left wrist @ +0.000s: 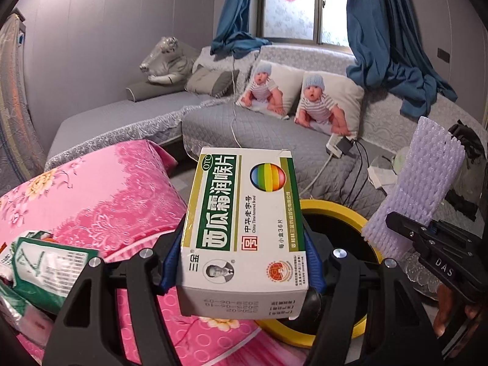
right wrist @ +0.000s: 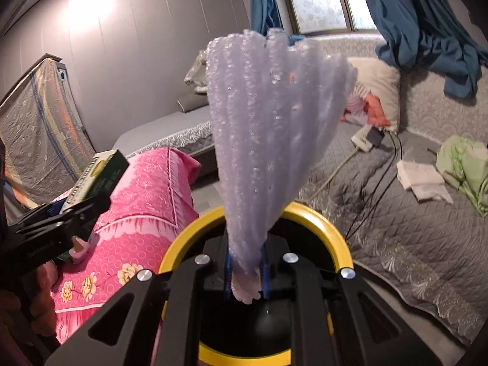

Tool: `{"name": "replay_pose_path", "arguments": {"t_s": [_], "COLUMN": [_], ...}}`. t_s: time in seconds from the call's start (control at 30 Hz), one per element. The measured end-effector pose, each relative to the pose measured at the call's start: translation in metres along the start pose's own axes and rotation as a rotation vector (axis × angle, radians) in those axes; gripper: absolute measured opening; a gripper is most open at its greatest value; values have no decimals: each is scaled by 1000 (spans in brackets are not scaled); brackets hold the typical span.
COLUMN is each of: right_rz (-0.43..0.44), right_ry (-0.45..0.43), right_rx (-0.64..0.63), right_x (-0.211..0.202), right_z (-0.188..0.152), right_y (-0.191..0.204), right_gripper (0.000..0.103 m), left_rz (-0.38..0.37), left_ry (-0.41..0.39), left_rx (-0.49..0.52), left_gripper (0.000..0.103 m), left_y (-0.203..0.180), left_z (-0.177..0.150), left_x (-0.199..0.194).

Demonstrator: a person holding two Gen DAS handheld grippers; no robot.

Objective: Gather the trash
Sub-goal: 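Carry the foam net and medicine box to the yellow bin and release both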

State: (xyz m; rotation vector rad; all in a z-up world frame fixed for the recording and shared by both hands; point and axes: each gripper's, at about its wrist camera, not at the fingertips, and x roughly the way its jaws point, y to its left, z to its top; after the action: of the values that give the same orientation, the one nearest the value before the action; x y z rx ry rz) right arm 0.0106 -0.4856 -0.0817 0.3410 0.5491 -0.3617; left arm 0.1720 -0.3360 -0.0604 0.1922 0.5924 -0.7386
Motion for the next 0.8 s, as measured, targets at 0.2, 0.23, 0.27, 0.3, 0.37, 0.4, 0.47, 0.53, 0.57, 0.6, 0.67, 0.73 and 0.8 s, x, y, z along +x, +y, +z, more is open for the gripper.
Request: {"name": "replay_pose_path", "arguments": {"t_s": [0.2, 0.23, 0.27, 0.3, 0.37, 0.4, 0.47, 0.53, 0.57, 0.6, 0.67, 0.73, 0.8], "right_rz": [2, -1, -2, -1, 1, -2, -6, -1, 1, -3, -32, -48, -76], "right_ry": [68, 80, 93, 100, 119, 127, 141, 146, 149, 149, 138, 131, 114], "right_rx": [42, 50, 57, 60, 72, 78, 84, 97, 100, 101, 105, 111, 119], "right_x": [18, 22, 25, 26, 32, 34, 38, 40, 40, 41, 40, 37, 32], "right_z": [-10, -11, -12, -12, -13, -14, -15, -14, -13, -13, -11, -9, -6], "right_y": [-10, -12, -14, -14, -18, -19, -20, -22, -22, -23, -25, -27, -29], "right_gripper": [13, 13, 13, 13, 13, 13, 13, 14, 14, 16, 22, 23, 39], "left_rz": [-2, -7, -13, -15, -22, -27, -29, -33, -33, -27, -16, -3, 1], "left_ry": [59, 68, 80, 90, 105, 119, 139, 156, 159, 160, 147, 123, 123], "left_rx": [21, 19, 18, 18, 19, 15, 5, -6, -8, -11, -17, -30, -51], "left_gripper": [62, 62, 62, 62, 62, 62, 62, 62, 63, 71, 85, 89, 92], "left_y": [-14, -14, -16, -18, -22, -23, -24, -23, -25, -24, -22, -19, -13], "left_z": [-8, -10, -10, -10, -12, -12, -13, -15, -14, -15, -15, -13, -13], "left_x": [29, 31, 35, 40, 48, 53, 60, 65, 66, 67, 65, 61, 59]}}
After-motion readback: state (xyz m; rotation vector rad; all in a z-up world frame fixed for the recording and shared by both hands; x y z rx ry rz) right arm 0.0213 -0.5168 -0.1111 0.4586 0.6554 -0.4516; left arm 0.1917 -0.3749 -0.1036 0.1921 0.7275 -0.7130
